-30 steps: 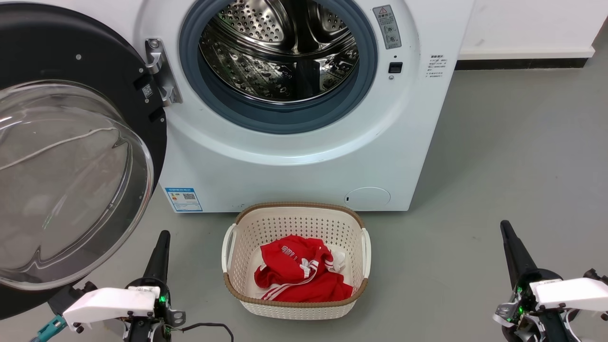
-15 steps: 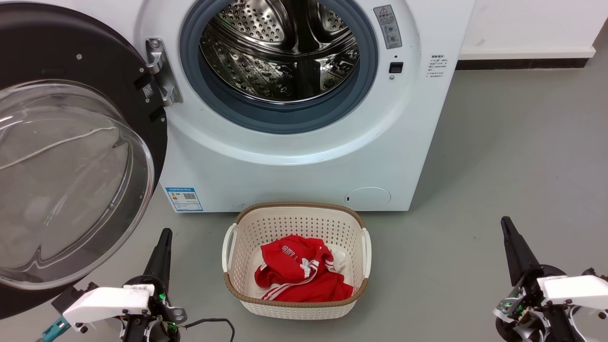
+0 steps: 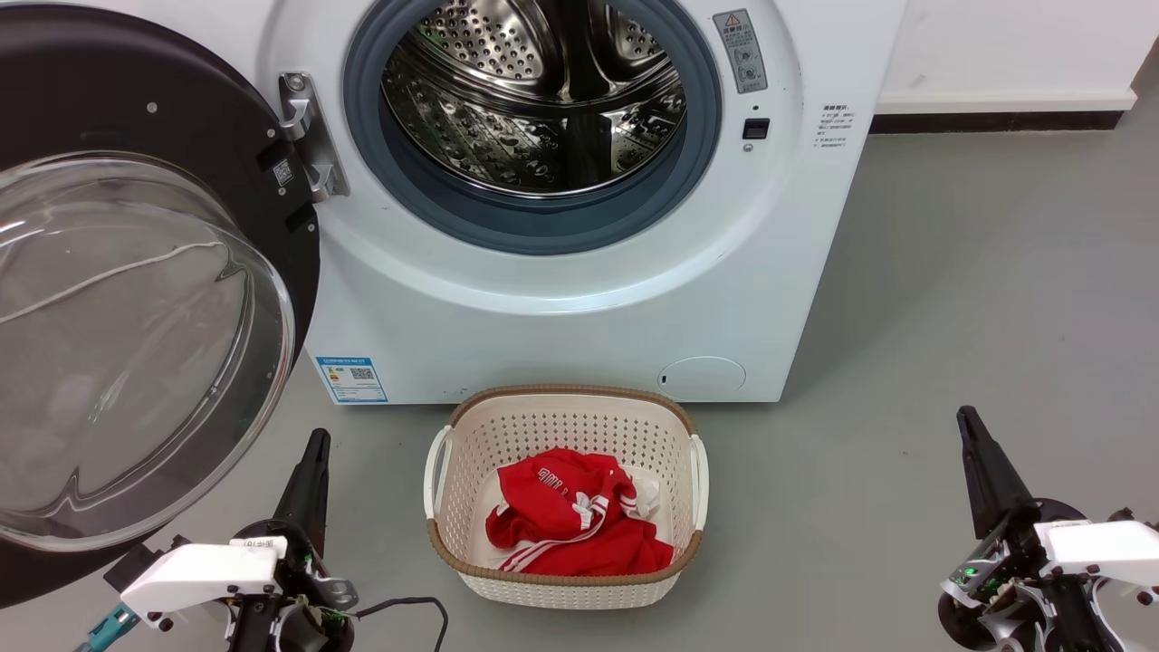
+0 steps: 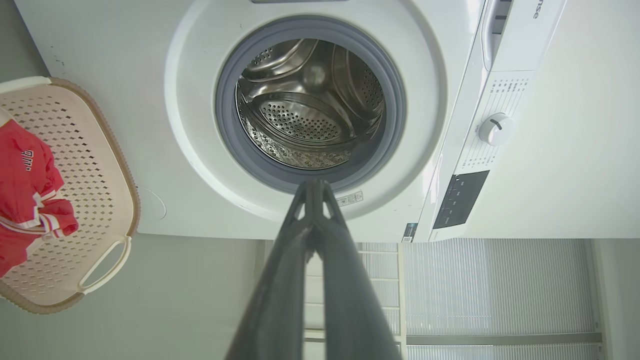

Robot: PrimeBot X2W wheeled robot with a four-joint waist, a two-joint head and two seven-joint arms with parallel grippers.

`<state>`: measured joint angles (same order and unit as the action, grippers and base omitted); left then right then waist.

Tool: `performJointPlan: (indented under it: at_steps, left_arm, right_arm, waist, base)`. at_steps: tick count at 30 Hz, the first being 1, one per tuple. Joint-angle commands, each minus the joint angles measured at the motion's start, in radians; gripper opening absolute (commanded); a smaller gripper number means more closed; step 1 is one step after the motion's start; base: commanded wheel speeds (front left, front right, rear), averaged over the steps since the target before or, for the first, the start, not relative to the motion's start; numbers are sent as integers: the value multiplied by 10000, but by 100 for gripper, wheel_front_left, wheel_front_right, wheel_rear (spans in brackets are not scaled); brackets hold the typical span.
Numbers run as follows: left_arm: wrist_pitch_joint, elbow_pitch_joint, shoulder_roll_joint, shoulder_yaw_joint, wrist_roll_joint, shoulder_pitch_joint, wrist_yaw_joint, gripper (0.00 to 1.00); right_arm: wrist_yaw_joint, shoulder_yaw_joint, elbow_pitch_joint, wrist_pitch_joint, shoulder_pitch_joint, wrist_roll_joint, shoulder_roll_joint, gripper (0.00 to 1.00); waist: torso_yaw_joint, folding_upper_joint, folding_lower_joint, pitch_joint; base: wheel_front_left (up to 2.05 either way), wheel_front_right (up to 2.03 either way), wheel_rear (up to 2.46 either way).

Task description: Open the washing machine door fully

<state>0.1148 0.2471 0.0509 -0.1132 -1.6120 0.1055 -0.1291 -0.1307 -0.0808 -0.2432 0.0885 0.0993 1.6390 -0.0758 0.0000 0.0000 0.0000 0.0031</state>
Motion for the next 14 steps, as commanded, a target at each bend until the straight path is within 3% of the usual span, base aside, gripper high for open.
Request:
performJointPlan:
  at_steps: [1, 14]
  left_arm:
    - [31, 4, -14, -28, -15, 81, -34, 0]
    - [30, 2, -13, -27, -17, 76, -35, 0]
  right_arm:
    - [0, -18, -14, 14, 131, 9, 35, 0]
    - [0, -63, -18, 69, 137, -47, 69, 0]
  waist:
    - [0, 0, 0, 0]
    - [0, 0, 0, 0]
  base:
    - [0, 0, 0]
    - [0, 0, 0]
